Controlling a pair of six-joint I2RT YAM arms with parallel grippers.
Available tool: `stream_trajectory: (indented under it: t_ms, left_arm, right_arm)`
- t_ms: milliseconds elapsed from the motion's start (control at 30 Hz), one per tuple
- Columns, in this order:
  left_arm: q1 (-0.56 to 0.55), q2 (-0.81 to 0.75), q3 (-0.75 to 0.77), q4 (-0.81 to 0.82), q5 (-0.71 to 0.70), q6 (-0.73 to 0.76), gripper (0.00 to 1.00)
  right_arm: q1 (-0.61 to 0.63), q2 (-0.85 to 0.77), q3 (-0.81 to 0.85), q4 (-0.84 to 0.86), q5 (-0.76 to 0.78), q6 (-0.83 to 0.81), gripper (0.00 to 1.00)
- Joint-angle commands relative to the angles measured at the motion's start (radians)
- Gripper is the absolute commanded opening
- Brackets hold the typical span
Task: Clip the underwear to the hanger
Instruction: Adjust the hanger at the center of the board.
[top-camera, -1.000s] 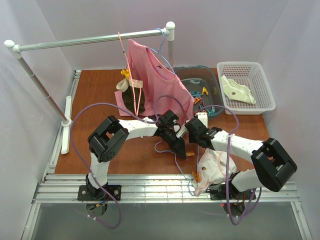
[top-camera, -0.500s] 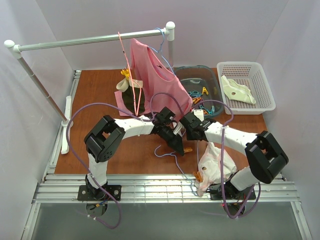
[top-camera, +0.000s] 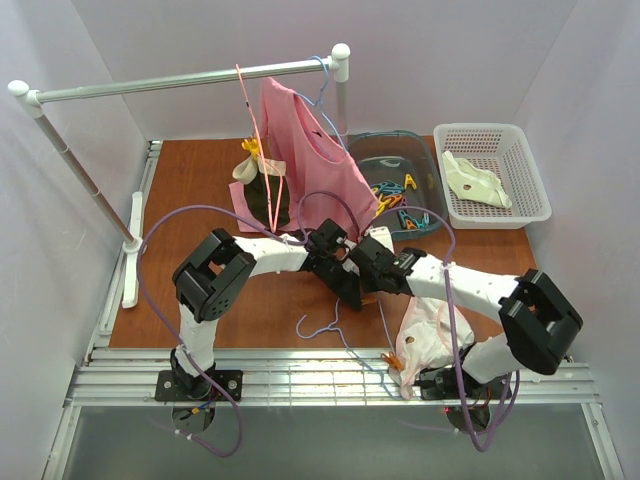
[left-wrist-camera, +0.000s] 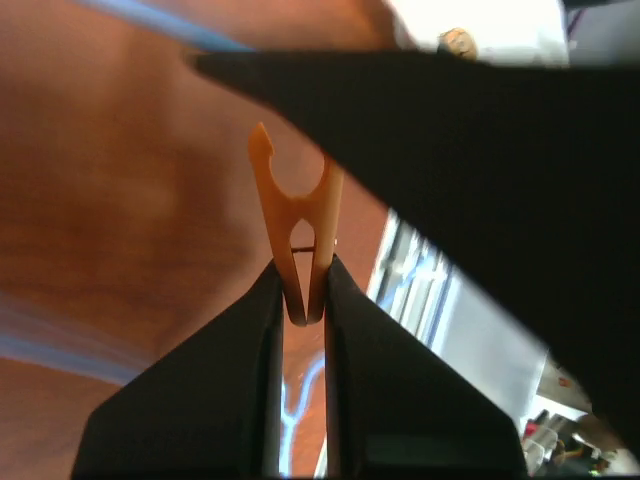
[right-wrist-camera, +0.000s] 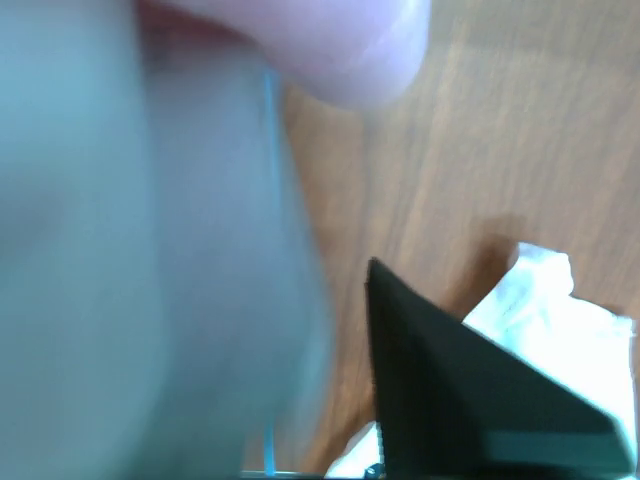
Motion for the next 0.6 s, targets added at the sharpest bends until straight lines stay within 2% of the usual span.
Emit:
stream_trajectory:
  t_ms: [0,67,100,400,567]
  left_arm:
    - [-0.057,-0.001,0.027,0.090,-0.062,-0.046,0.01]
    - [-0.057,-0.004,0.028,0.090,-0.065,-0.043,0.01]
    - [-0.057,-0.003,0.031,0.090,-0.066,-0.044,0.01]
    - [-0.057,-0.007,0.044,0.087,-0.069,-0.038,0.00]
    - [-0.055,-0.037,0.002,0.078,-0.094,-0.030,0.00]
  right_arm:
    - [0.083,-0.063,-0.035,0.248,-0.131,-0.057,0.43]
    - [0.087,-0.100,-0.055,0.251,-0.121,-0.057,0.53]
    - [0.087,-0.115,-0.063,0.250,-0.119,-0.057,0.54]
    - [0.123,-0.270,-0.195,0.230,-0.117,0.009,0.53]
    - [0.140,-0.370,-0.230,0.205,-0.081,0.037,0.52]
